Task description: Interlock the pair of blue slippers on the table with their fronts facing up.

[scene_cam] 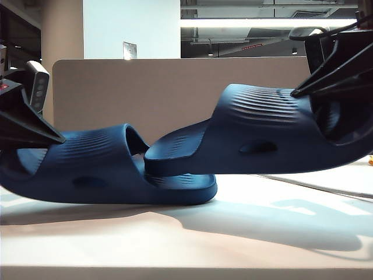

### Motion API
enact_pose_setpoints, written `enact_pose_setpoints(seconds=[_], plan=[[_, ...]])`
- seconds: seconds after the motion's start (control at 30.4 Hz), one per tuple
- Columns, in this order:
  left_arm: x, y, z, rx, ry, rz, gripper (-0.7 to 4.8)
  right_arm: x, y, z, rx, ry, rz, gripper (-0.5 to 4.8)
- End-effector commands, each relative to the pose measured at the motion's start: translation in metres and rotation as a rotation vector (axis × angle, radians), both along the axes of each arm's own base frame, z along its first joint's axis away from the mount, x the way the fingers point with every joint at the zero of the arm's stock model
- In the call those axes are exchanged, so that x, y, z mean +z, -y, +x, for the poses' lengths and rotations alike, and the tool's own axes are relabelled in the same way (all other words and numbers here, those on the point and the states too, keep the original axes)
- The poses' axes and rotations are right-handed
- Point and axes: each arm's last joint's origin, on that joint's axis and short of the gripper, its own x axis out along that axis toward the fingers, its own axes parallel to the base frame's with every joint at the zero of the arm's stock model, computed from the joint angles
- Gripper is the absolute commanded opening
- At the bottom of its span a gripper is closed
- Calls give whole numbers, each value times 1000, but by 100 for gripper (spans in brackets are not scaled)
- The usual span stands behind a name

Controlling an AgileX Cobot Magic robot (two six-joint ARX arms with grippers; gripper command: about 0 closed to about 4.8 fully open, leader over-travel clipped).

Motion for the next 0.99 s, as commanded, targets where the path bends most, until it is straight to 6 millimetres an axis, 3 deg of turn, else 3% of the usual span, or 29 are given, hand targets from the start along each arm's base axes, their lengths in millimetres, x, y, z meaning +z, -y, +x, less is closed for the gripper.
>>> enact_pose_setpoints(seconds=[0.03, 0.26, 0.59, 0.85, 0.99], plan=[[8, 0, 8, -37, 26, 16, -5, 1, -1, 1, 12, 23, 16, -2], [23, -1, 20, -56, 68, 99, -5, -9, -4, 8, 18, 16, -33, -2], [15, -1, 24, -66, 109, 237, -5, -5, -28, 31, 95, 42, -102, -2], [20, 0, 32, -51, 165, 358, -5, -7, -30, 53, 61, 70, -268, -2], [25, 1, 37, -43, 205, 380, -5, -7, -32, 63, 51, 125, -271, -2]])
